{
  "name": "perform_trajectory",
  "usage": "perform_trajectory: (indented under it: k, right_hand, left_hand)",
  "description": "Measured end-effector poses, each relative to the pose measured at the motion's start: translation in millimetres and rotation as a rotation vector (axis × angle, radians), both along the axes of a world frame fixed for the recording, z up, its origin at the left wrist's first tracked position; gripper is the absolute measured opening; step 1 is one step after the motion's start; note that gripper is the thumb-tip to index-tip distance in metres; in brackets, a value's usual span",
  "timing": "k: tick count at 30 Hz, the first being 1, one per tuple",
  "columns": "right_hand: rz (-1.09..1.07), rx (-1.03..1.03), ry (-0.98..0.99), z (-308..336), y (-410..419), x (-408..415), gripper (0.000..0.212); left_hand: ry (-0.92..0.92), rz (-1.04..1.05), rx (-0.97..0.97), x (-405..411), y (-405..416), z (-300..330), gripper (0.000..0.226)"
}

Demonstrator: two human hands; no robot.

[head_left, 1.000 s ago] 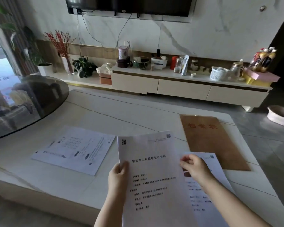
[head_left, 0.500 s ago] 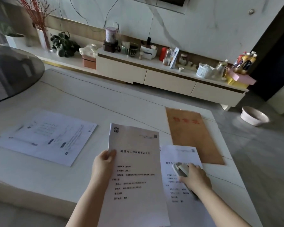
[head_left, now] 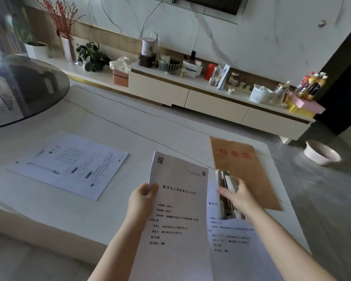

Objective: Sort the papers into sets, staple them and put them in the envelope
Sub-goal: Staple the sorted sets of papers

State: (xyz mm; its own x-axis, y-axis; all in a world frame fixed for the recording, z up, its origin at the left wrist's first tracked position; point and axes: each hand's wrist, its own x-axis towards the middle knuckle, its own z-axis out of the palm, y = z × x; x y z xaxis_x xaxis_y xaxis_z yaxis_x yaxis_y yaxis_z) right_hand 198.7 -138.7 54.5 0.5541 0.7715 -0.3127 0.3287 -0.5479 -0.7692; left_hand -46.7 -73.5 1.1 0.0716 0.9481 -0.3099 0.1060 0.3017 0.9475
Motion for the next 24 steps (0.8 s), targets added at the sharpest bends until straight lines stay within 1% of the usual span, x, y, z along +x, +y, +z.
perform_trajectory:
  k: [1, 4, 5, 7, 10, 12, 14, 18, 19, 20, 22, 24]
  right_hand:
    - [-0.019, 0.066, 0.100, 12.1, 6.9, -7.2, 0.061]
    - [-0.070, 0.315, 0.382, 46.7, 28.5, -29.7, 0.026]
    - [-0.073, 0.412, 0.434, 55.9, 37.1, -35.2, 0.019]
    - [-0.068, 0.558, 0.453, 69.9, 53.4, -47.4, 0.014]
    - [-0.053, 0.694, 0.399, 79.9, 77.1, -61.2, 0.018]
    - [-0.036, 0.734, 0.356, 83.1, 89.3, -69.4, 0.029]
    - [-0.002, 0.746, 0.287, 84.2, 98.5, -77.5, 0.043]
    - [0.048, 0.728, 0.174, 81.6, 109.0, -90.6, 0.062]
    - [0.068, 0.709, 0.146, 79.9, 110.2, -92.6, 0.063]
    - [0.090, 0.694, 0.125, 77.5, 111.2, -94.0, 0.060]
    - [0.121, 0.672, 0.115, 73.3, 111.3, -95.5, 0.048]
    - [0.127, 0.667, 0.124, 69.3, 111.3, -95.2, 0.043]
  left_hand:
    - [0.006, -0.005, 0.009, 1.3, -0.7, 0.9, 0.025]
    - [0.002, -0.028, 0.026, 5.3, -4.0, 5.6, 0.025]
    - [-0.001, -0.040, 0.035, 6.9, -5.5, 7.3, 0.025]
    - [0.001, -0.063, 0.047, 10.1, -8.6, 10.2, 0.025]
    - [-0.010, -0.082, 0.071, 13.3, -12.1, 14.3, 0.024]
    - [-0.013, -0.082, 0.075, 13.4, -13.8, 16.9, 0.025]
    - [-0.019, -0.087, 0.077, 12.6, -14.4, 17.6, 0.026]
    - [-0.011, -0.114, 0.105, 13.0, -15.1, 18.9, 0.026]
    - [-0.009, -0.120, 0.110, 13.2, -15.5, 19.2, 0.025]
    - [-0.013, -0.129, 0.114, 13.4, -16.0, 19.9, 0.025]
    - [-0.025, -0.146, 0.122, 14.1, -16.6, 19.5, 0.023]
    - [-0.024, -0.155, 0.119, 14.2, -16.2, 18.8, 0.023]
